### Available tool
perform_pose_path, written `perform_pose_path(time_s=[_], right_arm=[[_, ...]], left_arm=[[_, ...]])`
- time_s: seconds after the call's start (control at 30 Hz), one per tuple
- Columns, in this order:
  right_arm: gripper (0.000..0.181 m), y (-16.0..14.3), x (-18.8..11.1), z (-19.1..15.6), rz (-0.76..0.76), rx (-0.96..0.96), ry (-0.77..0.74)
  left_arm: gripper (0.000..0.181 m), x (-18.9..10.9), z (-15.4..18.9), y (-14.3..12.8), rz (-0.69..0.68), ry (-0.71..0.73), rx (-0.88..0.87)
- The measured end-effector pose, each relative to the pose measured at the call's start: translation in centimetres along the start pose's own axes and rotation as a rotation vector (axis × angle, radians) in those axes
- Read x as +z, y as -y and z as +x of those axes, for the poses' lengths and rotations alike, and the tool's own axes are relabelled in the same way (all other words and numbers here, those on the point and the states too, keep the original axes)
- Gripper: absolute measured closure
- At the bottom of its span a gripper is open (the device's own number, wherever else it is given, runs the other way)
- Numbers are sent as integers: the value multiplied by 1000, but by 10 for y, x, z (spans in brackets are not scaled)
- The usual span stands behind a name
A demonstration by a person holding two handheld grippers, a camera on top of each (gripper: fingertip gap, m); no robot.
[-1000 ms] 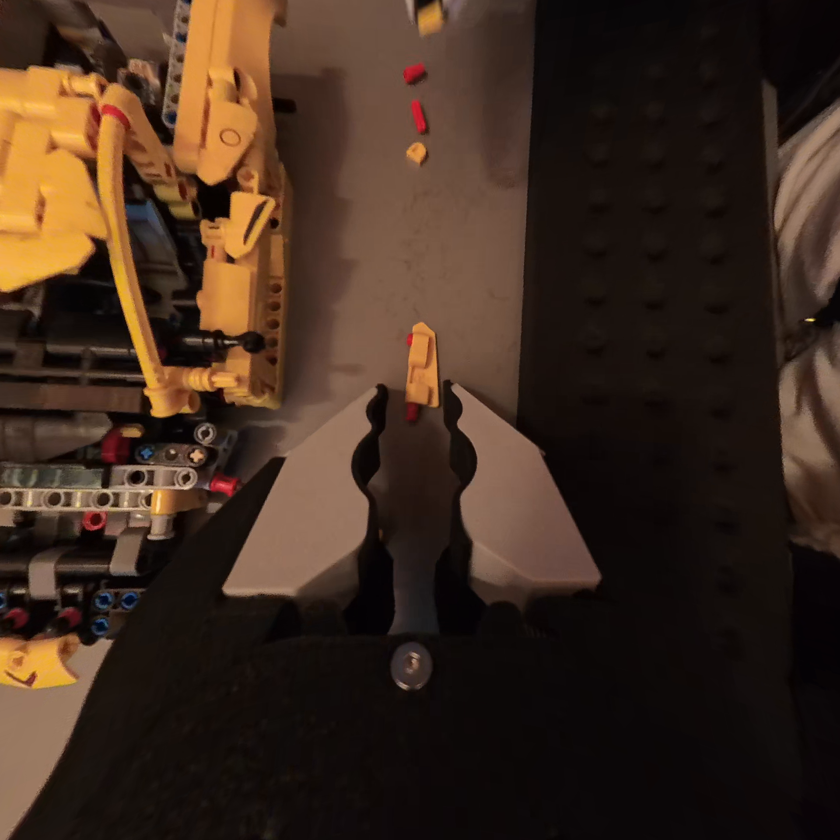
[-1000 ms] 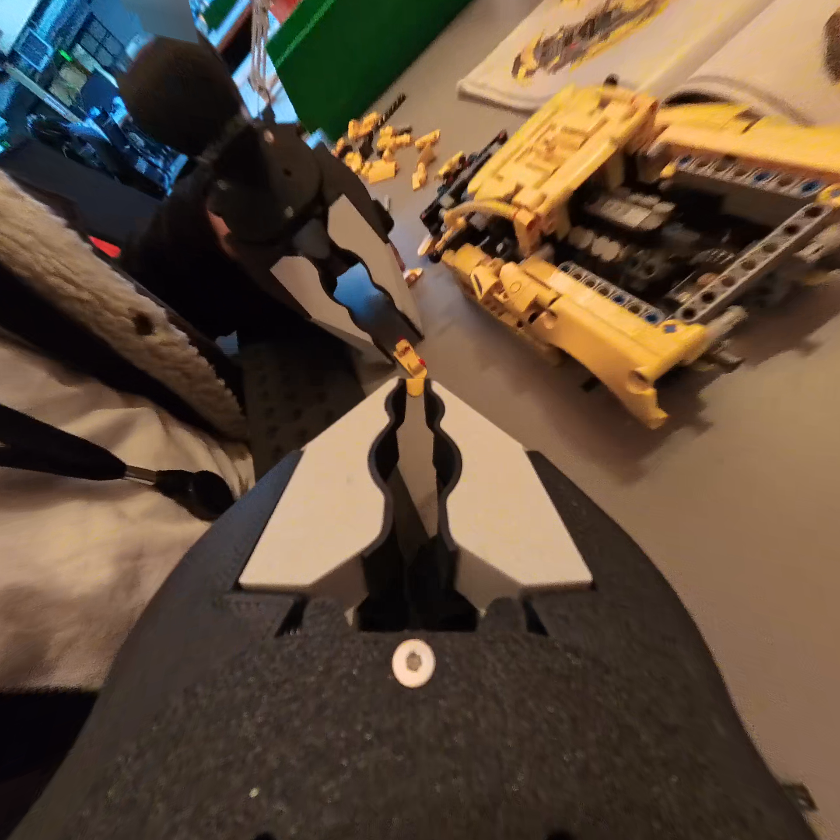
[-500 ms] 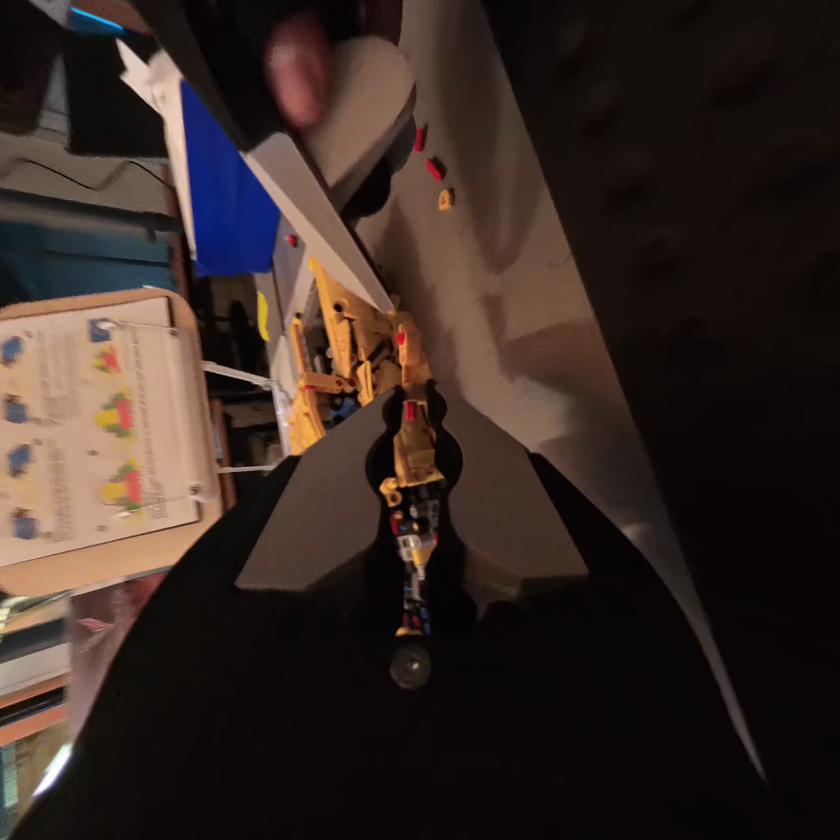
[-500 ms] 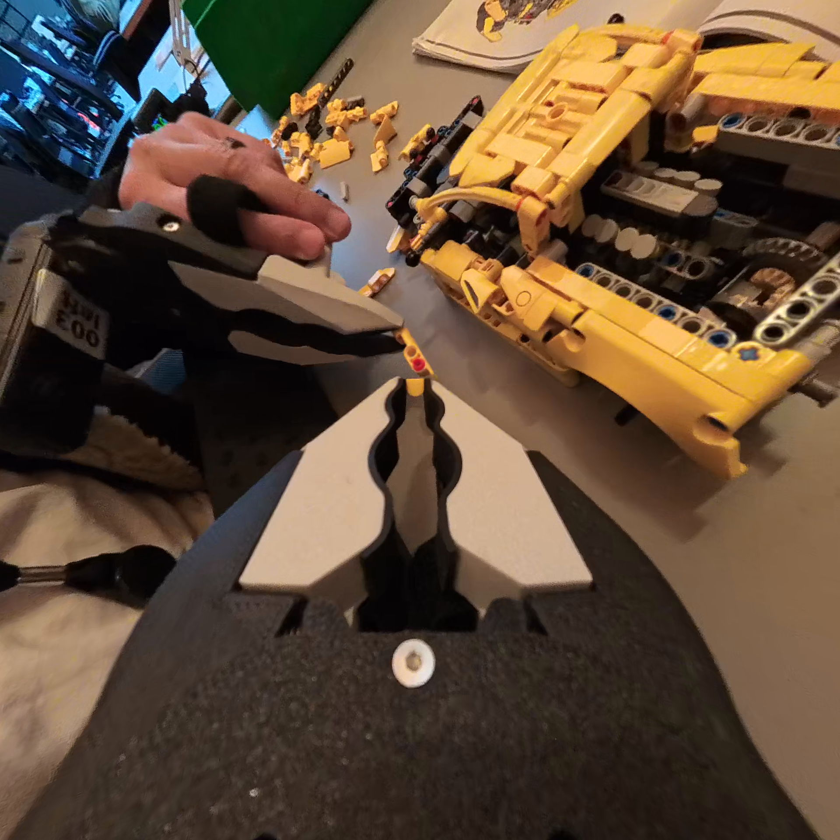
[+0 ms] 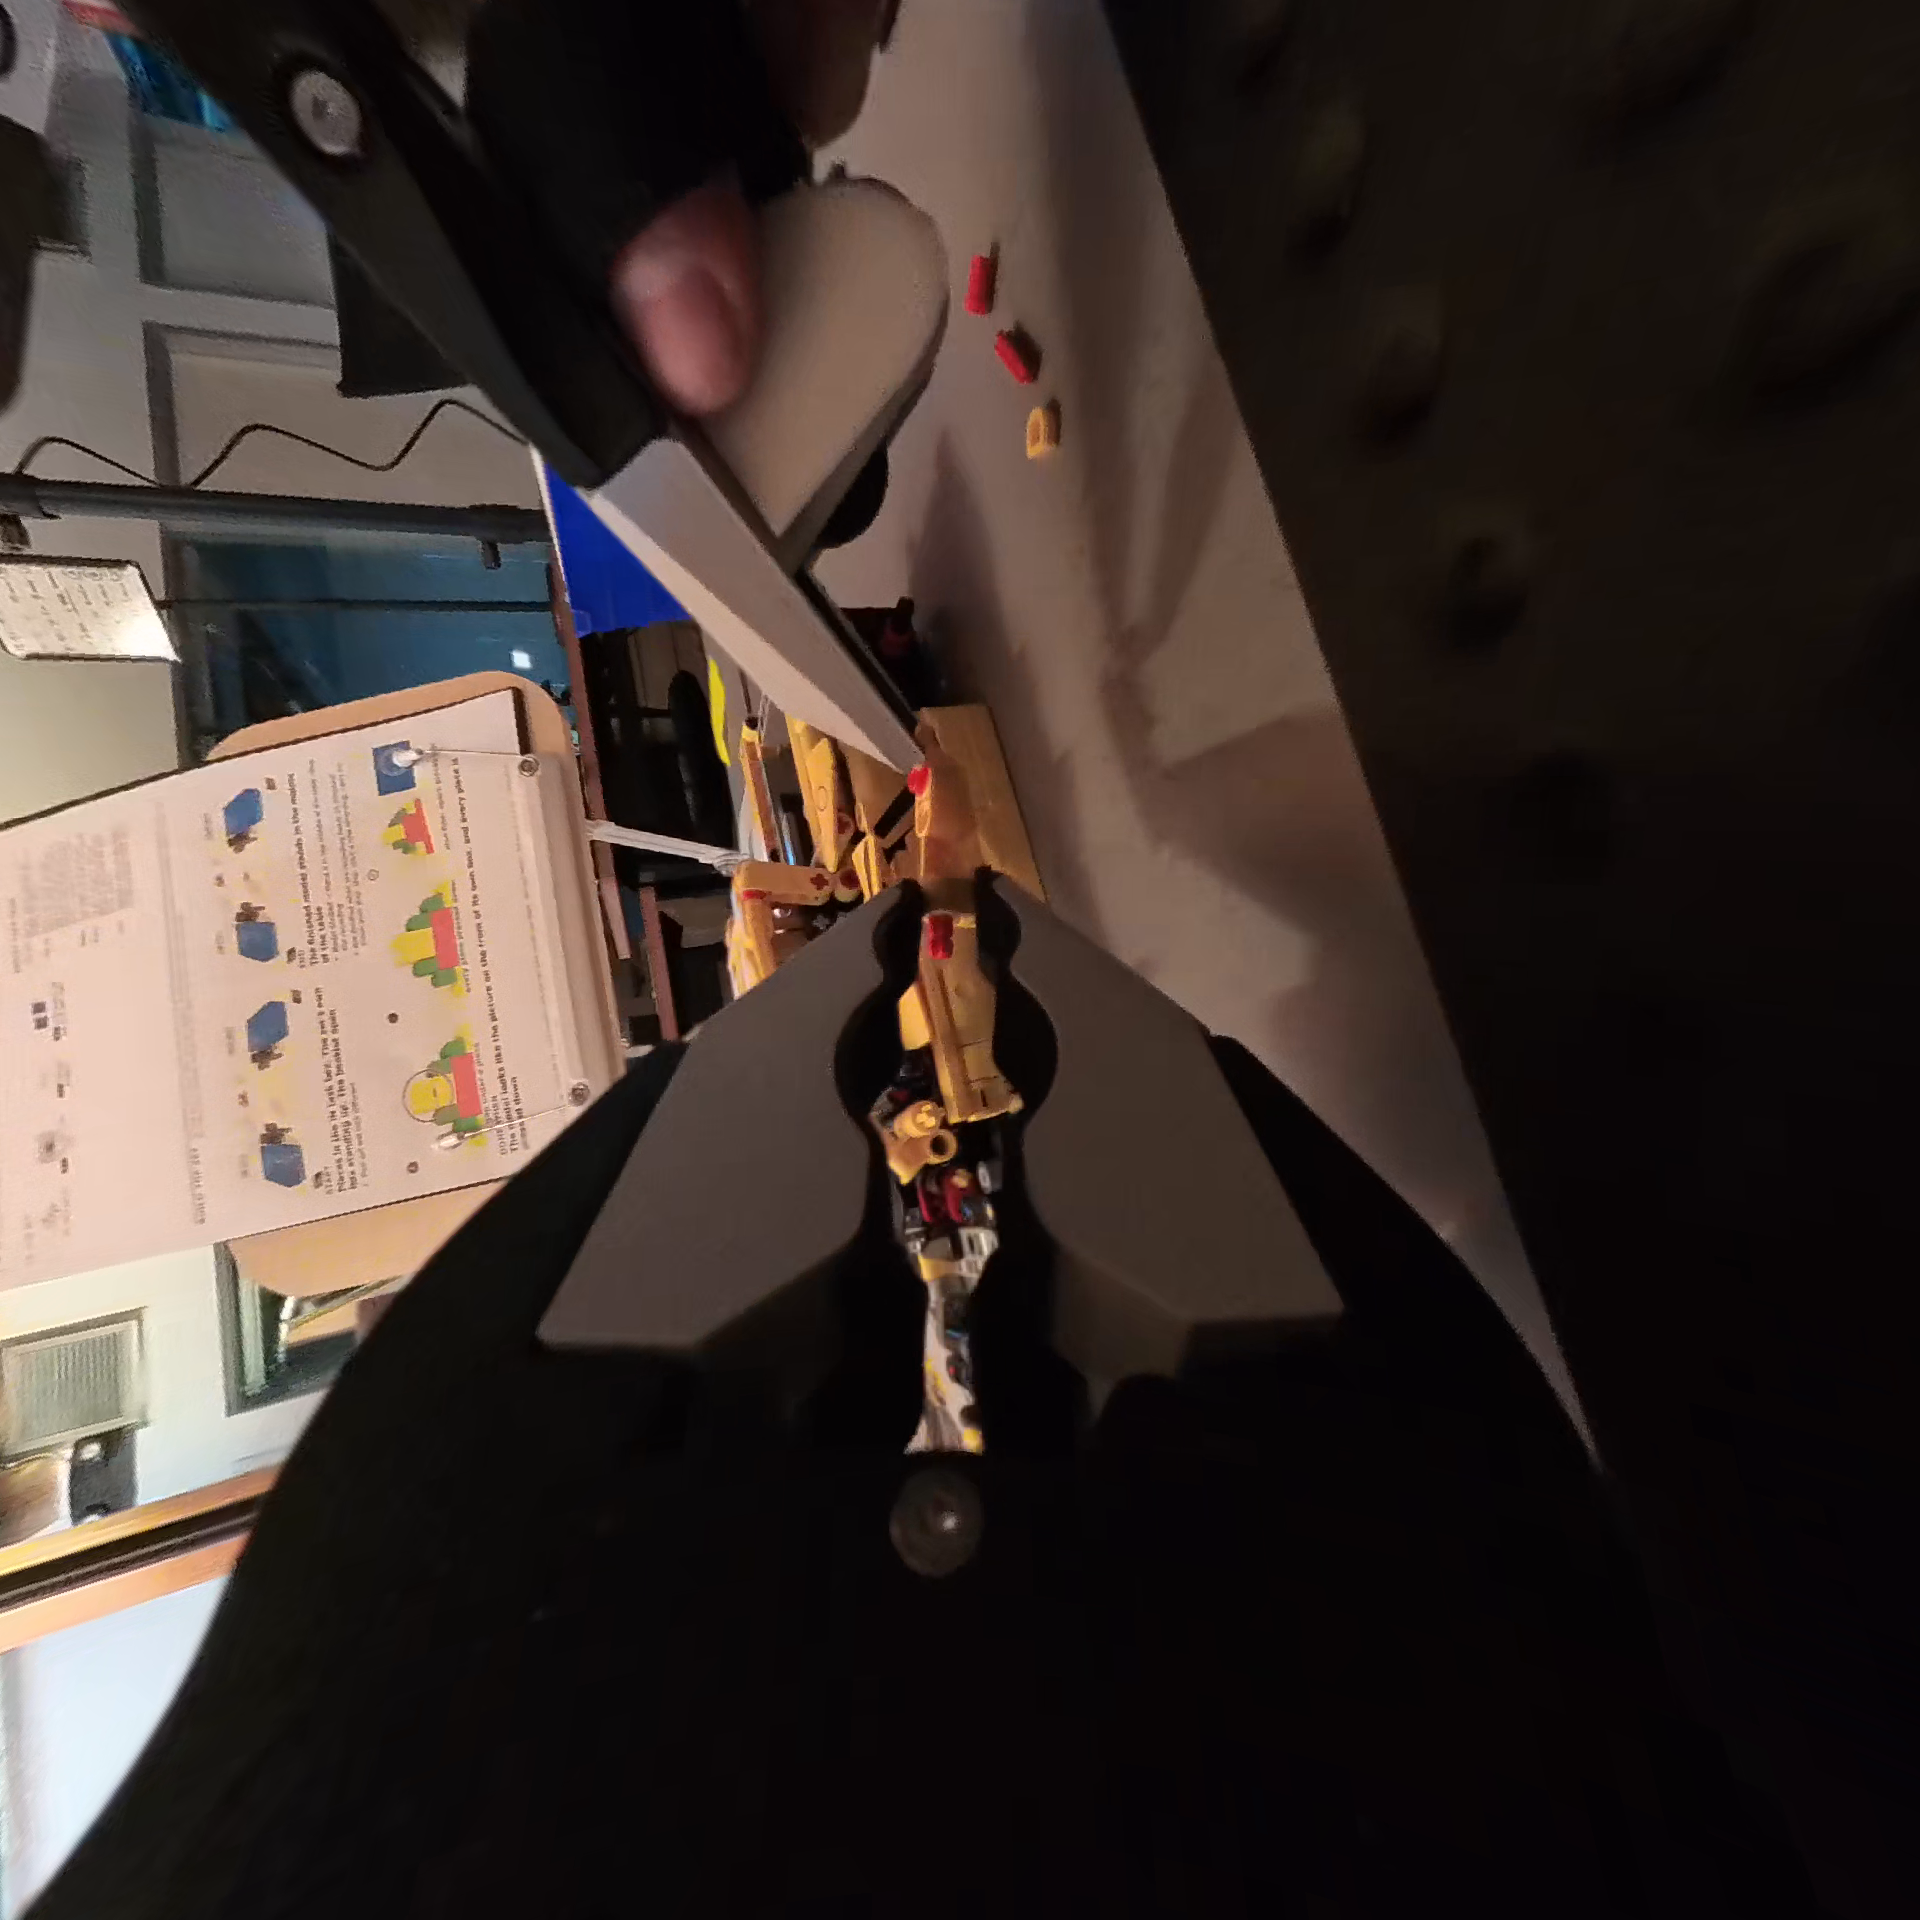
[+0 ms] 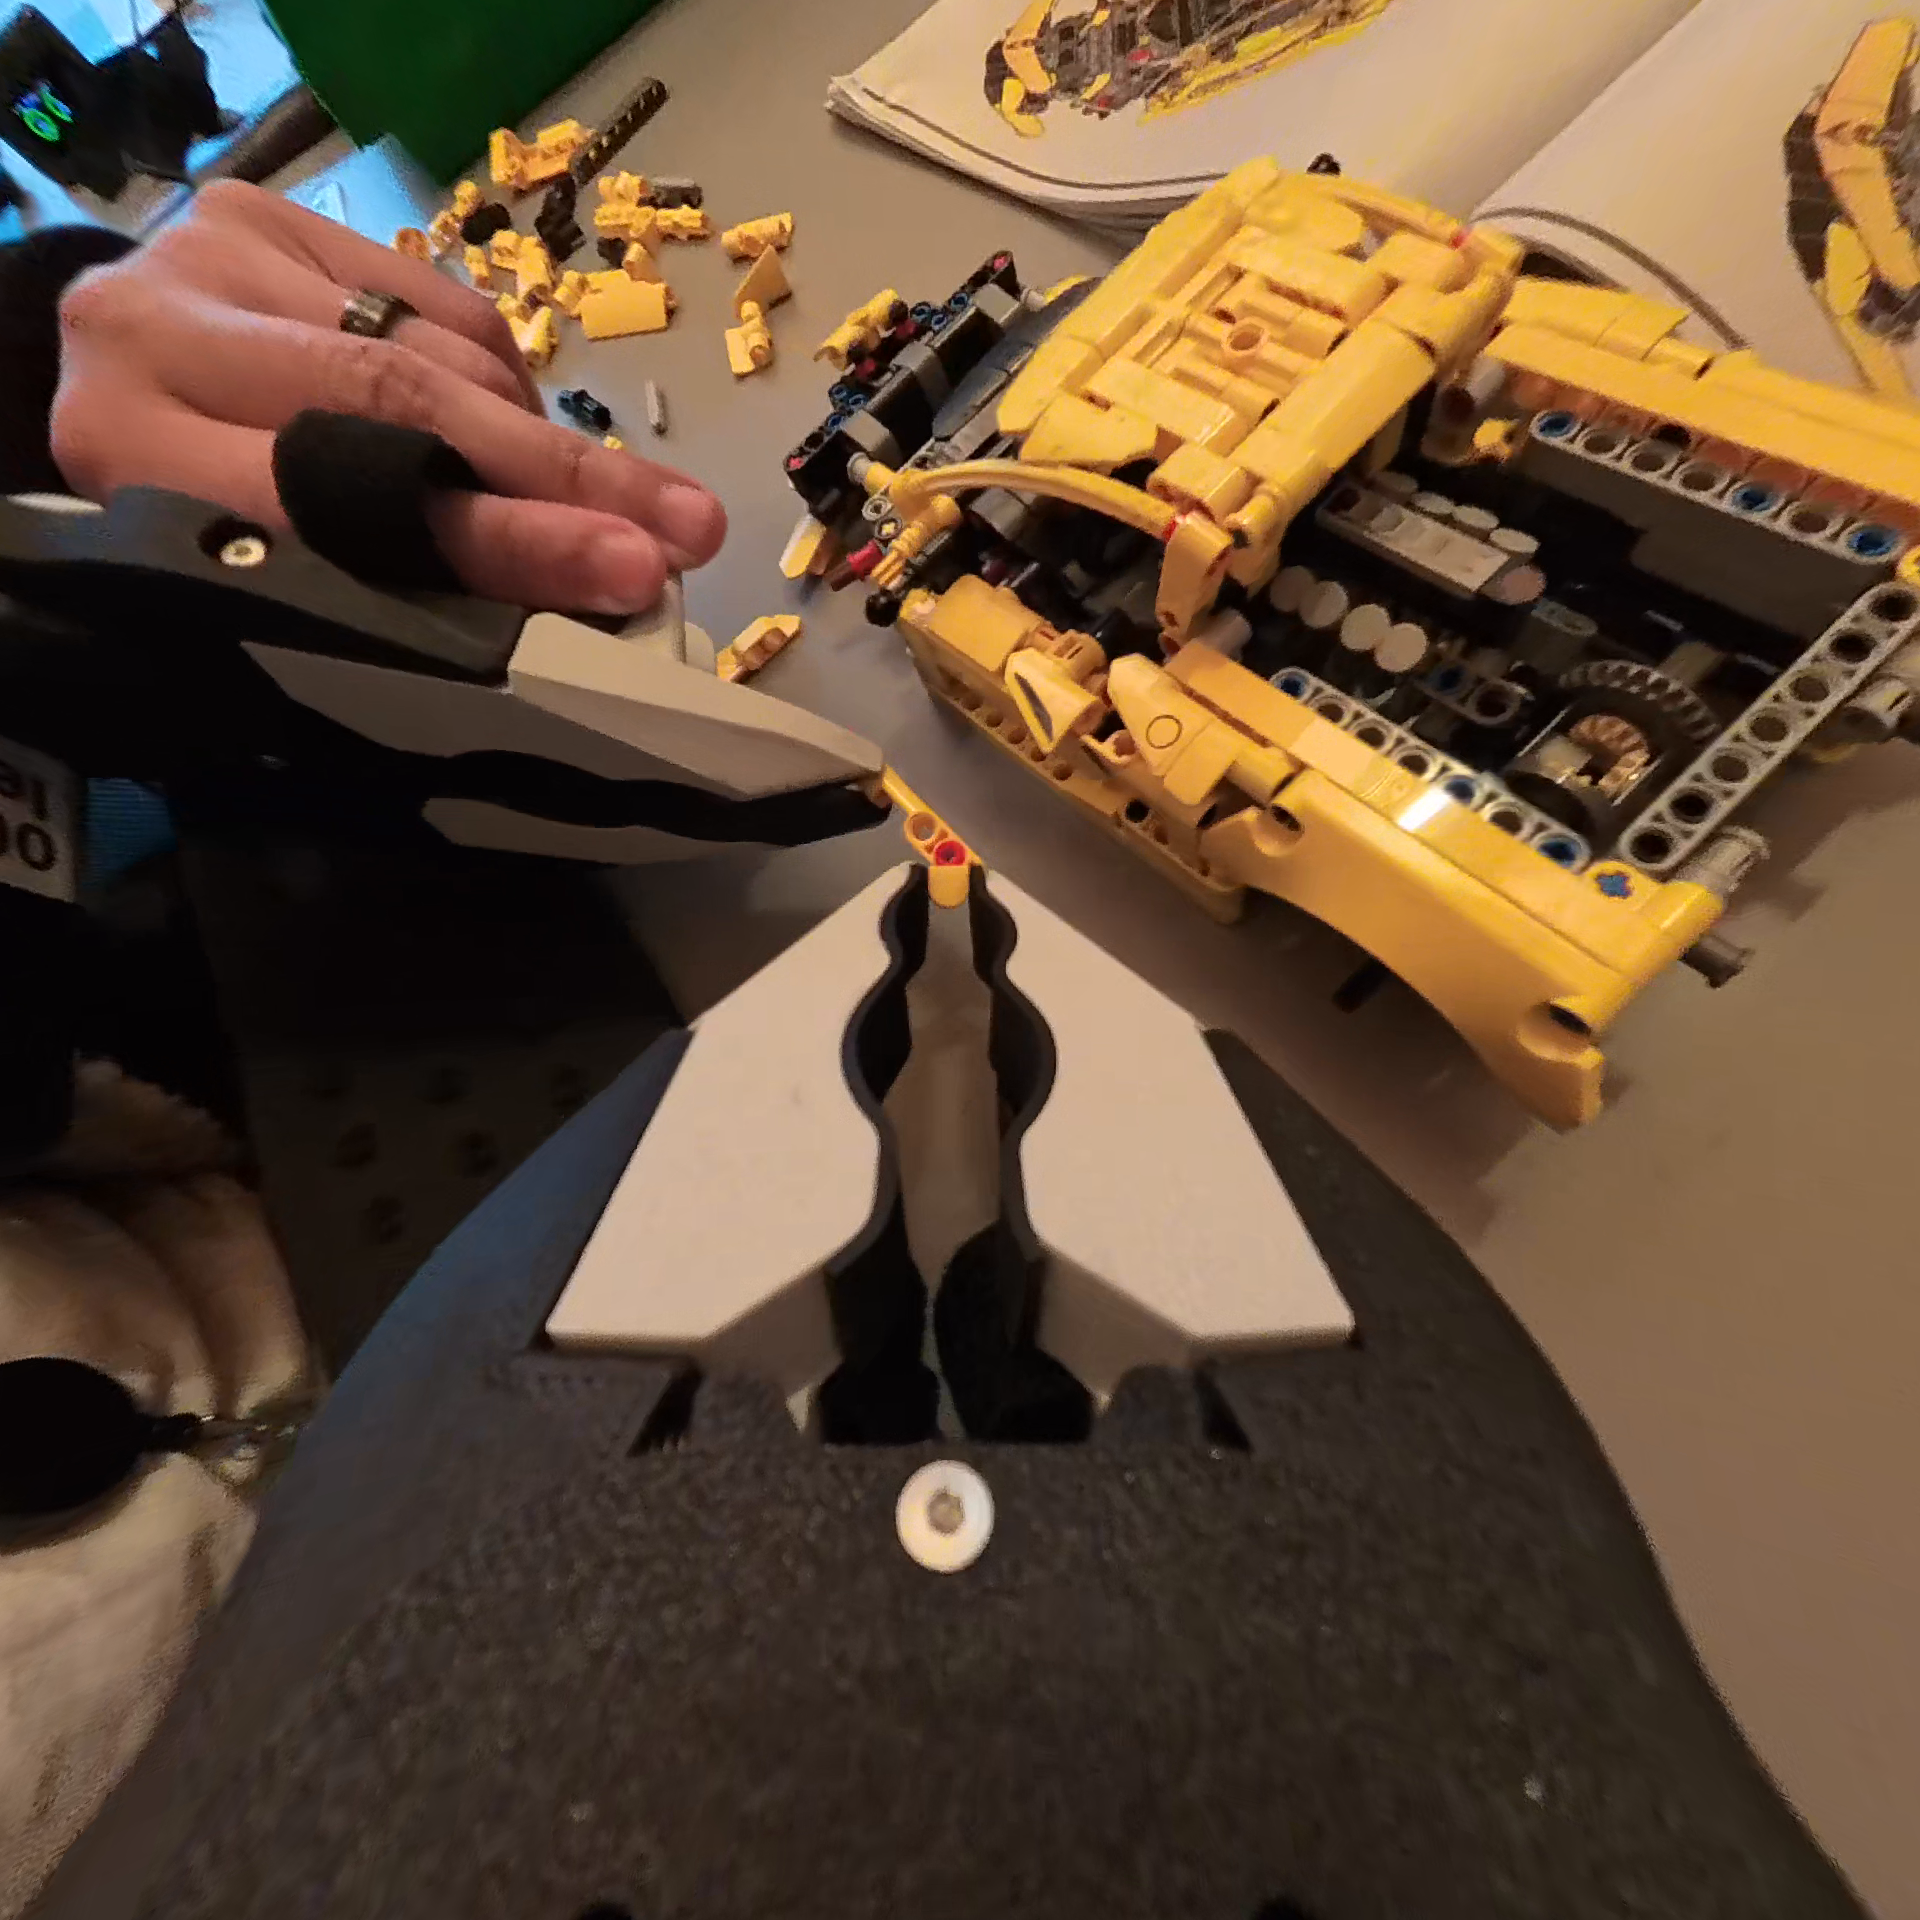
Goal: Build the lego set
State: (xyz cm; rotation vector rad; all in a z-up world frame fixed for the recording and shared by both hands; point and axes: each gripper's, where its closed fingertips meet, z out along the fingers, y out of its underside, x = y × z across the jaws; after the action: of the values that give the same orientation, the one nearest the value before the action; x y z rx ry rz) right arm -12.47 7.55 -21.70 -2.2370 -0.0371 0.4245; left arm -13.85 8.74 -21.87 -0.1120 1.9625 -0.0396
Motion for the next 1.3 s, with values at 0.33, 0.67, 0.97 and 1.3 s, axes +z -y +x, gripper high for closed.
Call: perform_pose_path(time_s=[0.33, 0.67, 0.97, 1.3], right_arm=[[175, -21, 2, 1, -122, -31, 13], [174, -44, 0, 4, -246, -128, -5], [162, -14, -9, -6, -132, -272, 59], [174, -2, -1, -21, -96, -340, 156]], left_arm=[[171, -1, 24, 10, 66, -192, -206], [171, 0, 19, 4, 53, -159, -204], [171, -6, 4, 9, 112, -91, -224], [171, -12, 0, 14, 150, -82, -253]])
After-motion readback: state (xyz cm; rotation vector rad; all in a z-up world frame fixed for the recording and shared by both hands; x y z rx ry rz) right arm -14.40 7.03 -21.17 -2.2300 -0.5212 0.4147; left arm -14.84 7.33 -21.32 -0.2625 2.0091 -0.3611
